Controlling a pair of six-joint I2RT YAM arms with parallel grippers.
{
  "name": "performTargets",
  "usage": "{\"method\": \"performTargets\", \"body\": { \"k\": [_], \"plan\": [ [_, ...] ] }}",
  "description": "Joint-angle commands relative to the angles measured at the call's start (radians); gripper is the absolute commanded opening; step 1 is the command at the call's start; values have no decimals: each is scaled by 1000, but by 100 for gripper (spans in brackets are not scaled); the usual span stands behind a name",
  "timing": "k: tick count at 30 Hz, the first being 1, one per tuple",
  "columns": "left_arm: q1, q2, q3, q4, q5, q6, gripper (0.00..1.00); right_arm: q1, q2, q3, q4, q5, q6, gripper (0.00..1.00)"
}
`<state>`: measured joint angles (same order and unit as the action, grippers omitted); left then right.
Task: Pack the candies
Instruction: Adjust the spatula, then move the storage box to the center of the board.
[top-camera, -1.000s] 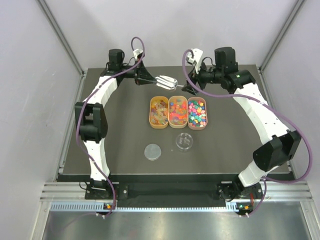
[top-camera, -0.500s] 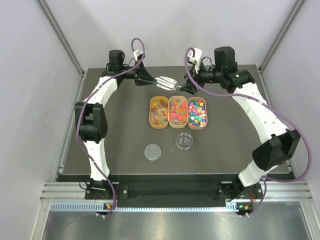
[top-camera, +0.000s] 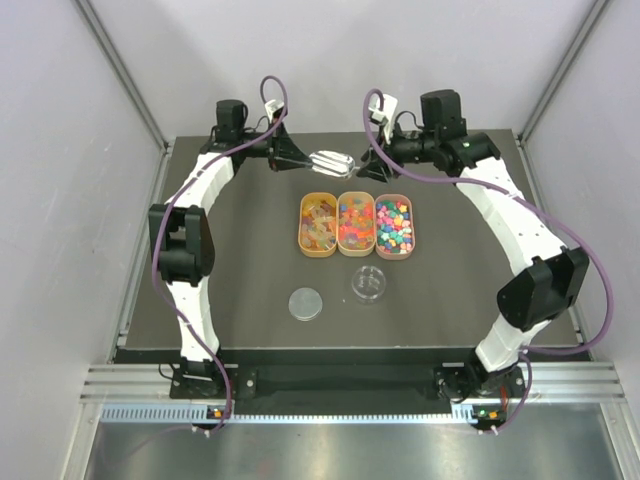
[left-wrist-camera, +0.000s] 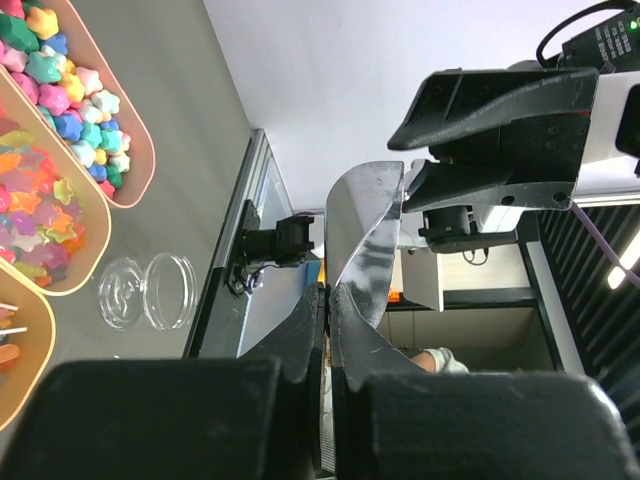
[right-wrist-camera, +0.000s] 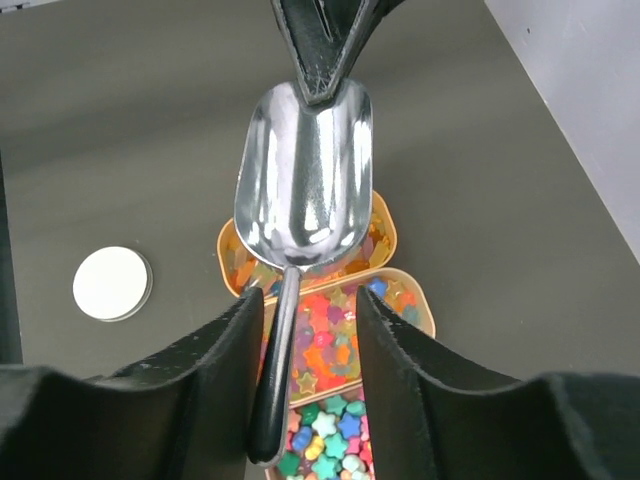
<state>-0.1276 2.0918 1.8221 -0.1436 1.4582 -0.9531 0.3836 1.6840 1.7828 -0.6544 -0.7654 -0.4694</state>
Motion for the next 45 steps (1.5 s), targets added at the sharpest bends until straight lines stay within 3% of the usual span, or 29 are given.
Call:
{"method": "performTargets", "body": {
  "k": [1, 5, 11, 14, 15, 17, 19, 20, 24, 25, 30, 33, 34, 35, 37, 38, 39, 40, 41, 42, 43, 44, 45],
  "plan": [
    [-3, -58, -6, 42, 212, -25, 0, 8, 11, 73, 29, -29, -12, 38],
    [-1, -53, -3, 52, 212, -29, 0, 11, 26, 86, 9, -41, -26, 29],
    [-1, -41, -6, 122, 211, -84, 0, 20, 37, 93, -13, -22, -18, 0],
    [-3, -36, -27, 299, 208, -200, 3, 18, 28, 78, -4, 1, -6, 0],
    [-1, -35, -38, 381, 196, -263, 30, 20, 23, 73, -5, 12, -5, 0],
    [5, -38, -44, 461, 179, -291, 46, 17, -6, 49, -4, 55, 9, 0],
    [28, -33, -38, 560, 145, -341, 82, 3, -38, 0, 13, 95, 43, 0],
    [43, -21, -32, 593, 134, -358, 91, -3, -78, -17, 15, 106, 52, 0],
    [60, 14, 6, 688, 100, -397, 91, -32, -173, -129, 3, 181, 89, 0],
    [60, 14, -4, 750, 93, -404, 97, -43, -209, -150, -5, 193, 101, 0],
    [54, -3, -40, 979, 41, -512, 99, -80, -322, -287, -17, 274, 123, 0],
    [31, 33, 141, 960, -28, -481, 99, -97, -380, -310, 15, 325, 132, 0],
    [22, 77, 220, 905, -68, -440, 99, -101, -382, -300, 15, 342, 133, 0],
    [20, 94, 382, 718, -108, -317, 99, -106, -380, -268, 4, 357, 127, 0],
    [23, 126, 517, 521, -223, -171, 99, -130, -362, -226, -10, 389, 106, 0],
    [20, 135, 639, 386, -357, 43, 99, -140, -353, -202, -31, 396, 98, 0],
    [19, 143, 702, 29, -471, 185, 99, -158, -342, -150, -45, 412, 86, 0],
    [4, 140, 747, -113, -584, 321, 99, -164, -322, -125, -56, 428, 87, 0],
    [-12, 122, 735, -219, -839, 553, 99, -172, -314, -103, -80, 446, 90, 0],
    [-29, 97, 689, -375, -961, 656, 98, -176, -308, -74, -93, 478, 92, 0],
    [-67, 18, 612, -393, -1063, 804, 99, -176, -307, -71, -103, 495, 94, 0],
    [-79, -30, 400, -384, -1217, 853, 98, -178, -310, -86, -120, 511, 98, 0],
    [-89, -82, 279, -323, -1278, 888, 99, -178, -337, -111, -119, 546, 122, 0]
  ]
}}
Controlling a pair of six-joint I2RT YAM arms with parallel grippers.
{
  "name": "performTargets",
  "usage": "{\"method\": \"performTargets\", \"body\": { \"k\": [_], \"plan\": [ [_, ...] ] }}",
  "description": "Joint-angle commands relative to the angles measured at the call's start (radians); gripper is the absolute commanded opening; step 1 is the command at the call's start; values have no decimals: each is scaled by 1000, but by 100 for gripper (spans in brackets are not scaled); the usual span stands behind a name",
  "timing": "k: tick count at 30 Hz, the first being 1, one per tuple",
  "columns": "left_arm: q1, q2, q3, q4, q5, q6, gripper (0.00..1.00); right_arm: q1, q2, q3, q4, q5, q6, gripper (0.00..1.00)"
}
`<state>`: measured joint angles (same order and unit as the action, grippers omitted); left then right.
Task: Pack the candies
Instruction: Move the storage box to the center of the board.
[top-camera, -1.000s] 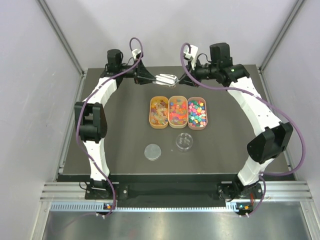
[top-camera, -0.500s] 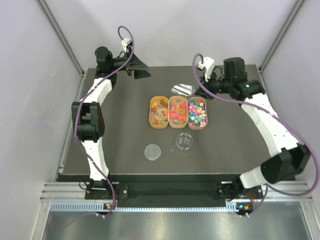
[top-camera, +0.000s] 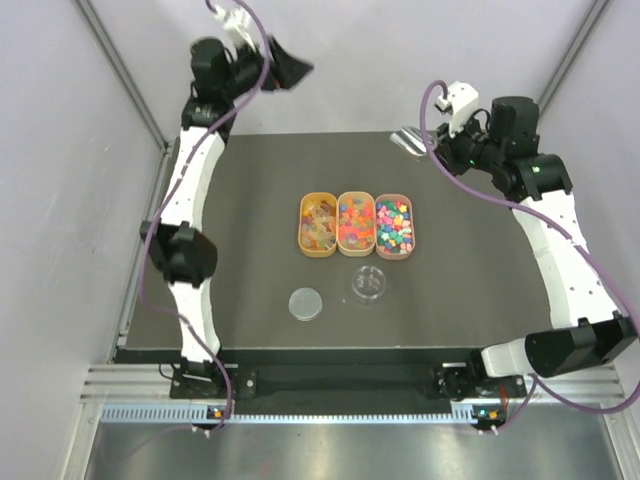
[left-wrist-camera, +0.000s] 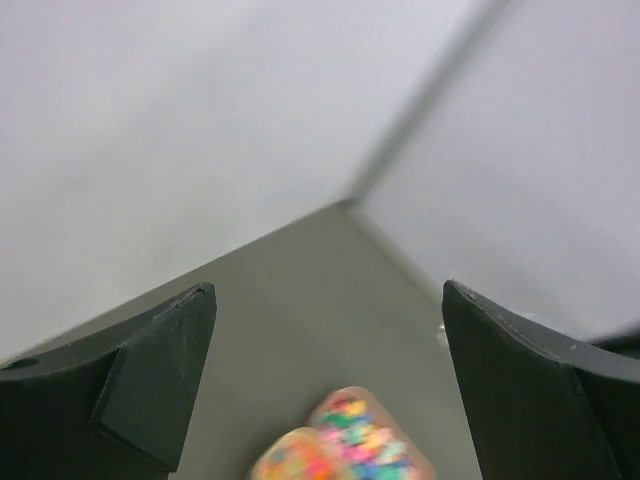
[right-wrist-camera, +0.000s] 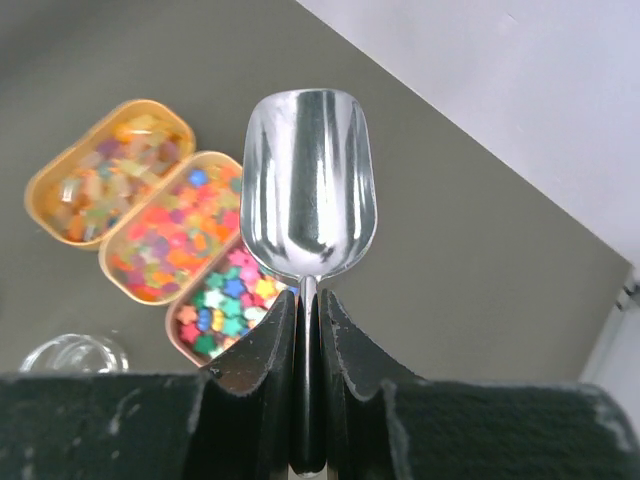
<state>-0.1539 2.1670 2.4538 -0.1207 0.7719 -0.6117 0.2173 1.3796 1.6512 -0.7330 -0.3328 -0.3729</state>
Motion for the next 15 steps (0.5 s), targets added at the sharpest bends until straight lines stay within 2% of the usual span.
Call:
{"method": "performTargets", "body": {
  "k": [1, 2, 5, 7, 8, 10, 15],
  "plan": [
    [-71, -247, -469, -306, -630, 570, 97, -12, -48, -7, -37, 127, 43, 0],
    [-72, -280, -648, -283, -655, 570, 95, -12, -65, -68, -34, 139, 60, 0],
    [-73, -358, -865, -240, -762, 555, 73, -12, -135, -186, -37, 182, 147, 0],
    [-73, -377, -955, -232, -804, 543, 19, -15, -169, -231, -55, 175, 209, 0],
    [-73, -380, -975, -228, -809, 538, 0, -16, -178, -270, -57, 169, 224, 0],
    [-75, -378, -1033, -197, -795, 532, 0, -18, -192, -298, -55, 156, 244, 0],
    [-82, -268, -1009, -233, -784, 550, 0, -52, -192, -332, -49, 143, 273, 0]
  ]
}}
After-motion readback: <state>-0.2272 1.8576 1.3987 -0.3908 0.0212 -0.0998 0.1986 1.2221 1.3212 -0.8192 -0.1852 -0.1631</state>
